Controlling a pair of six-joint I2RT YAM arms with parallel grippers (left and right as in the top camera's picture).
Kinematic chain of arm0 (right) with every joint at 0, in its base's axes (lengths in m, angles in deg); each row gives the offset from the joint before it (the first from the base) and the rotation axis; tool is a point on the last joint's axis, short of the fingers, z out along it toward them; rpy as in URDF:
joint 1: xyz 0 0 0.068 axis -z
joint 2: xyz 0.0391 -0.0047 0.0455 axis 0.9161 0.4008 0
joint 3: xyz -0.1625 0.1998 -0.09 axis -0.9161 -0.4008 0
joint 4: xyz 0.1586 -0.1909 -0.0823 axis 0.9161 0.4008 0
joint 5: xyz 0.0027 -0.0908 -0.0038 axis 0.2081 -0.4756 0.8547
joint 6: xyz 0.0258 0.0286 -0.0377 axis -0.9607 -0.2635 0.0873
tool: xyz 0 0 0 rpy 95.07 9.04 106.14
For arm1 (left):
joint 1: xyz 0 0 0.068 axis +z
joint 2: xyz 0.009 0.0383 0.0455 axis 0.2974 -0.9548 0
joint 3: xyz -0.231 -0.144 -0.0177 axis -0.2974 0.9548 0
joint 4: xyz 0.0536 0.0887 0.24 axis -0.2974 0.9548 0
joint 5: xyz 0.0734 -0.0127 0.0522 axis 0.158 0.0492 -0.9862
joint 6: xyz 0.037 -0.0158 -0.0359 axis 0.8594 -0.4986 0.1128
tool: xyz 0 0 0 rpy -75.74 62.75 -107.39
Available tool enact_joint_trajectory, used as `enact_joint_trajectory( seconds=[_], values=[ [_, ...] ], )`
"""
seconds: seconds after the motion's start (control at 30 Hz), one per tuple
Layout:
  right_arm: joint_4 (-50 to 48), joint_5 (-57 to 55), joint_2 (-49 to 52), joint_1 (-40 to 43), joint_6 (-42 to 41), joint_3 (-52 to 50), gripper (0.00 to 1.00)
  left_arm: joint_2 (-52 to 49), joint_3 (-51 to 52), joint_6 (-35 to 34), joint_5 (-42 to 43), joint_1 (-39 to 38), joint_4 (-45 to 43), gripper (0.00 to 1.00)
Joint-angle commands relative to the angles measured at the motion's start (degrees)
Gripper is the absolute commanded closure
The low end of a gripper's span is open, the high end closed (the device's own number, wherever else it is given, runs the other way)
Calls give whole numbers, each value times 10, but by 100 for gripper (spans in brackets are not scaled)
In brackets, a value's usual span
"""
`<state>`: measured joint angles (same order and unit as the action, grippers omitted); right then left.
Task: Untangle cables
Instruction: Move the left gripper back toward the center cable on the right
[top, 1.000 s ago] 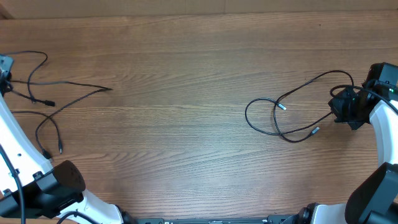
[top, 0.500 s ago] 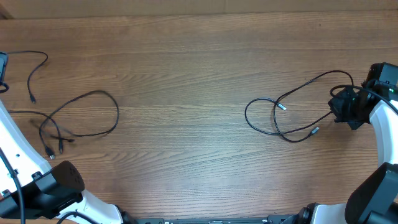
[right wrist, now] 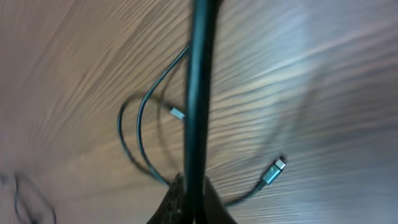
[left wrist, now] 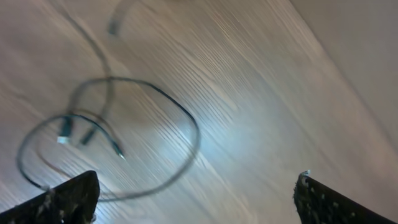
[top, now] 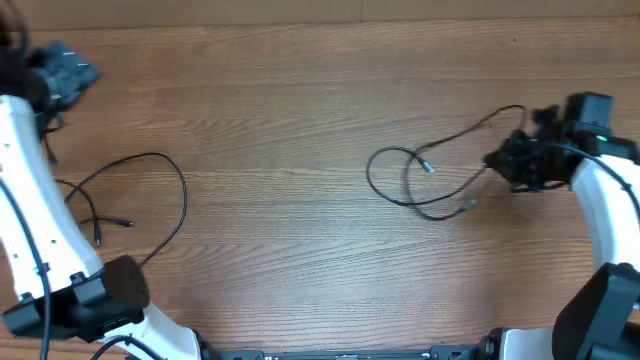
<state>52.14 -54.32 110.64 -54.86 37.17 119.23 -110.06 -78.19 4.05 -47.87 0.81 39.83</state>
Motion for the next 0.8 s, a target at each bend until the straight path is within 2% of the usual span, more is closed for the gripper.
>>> enact_joint_trajectory(
  seconds=[0.0, 0.07, 0.2, 0.27, 0.37, 0.47, 0.5, 0.57, 0.77],
  values=[
    [-2, 18, 2, -68, 24, -3, 96, 10, -2, 27, 22, -47, 7, 1],
    [-7, 17, 2, -101, 8, -2, 96, 10, -2, 28, 23, -71, 6, 1],
    [-18, 18, 2, -154, -63, -1, 94, 10, -2, 82, 37, -118, -7, 2],
    [-24, 20, 2, -169, -80, -1, 82, 10, -2, 104, 37, -141, -8, 0],
    [-25, 19, 2, -171, -97, 0, 50, 9, -2, 120, 37, -174, -5, 0],
    [-23, 19, 2, -158, -99, 1, 27, 5, -1, 133, 39, -212, -4, 0],
    [-21, 17, 2, -151, -99, 2, 16, 2, 1, 135, 39, -227, -5, 0],
    [-10, 8, 2, -132, -102, 6, 5, -4, 4, 137, 39, -257, -8, 0],
    [35, -27, 2, -47, -112, 19, 1, -50, 6, 150, 43, -354, -16, 1]
  ],
)
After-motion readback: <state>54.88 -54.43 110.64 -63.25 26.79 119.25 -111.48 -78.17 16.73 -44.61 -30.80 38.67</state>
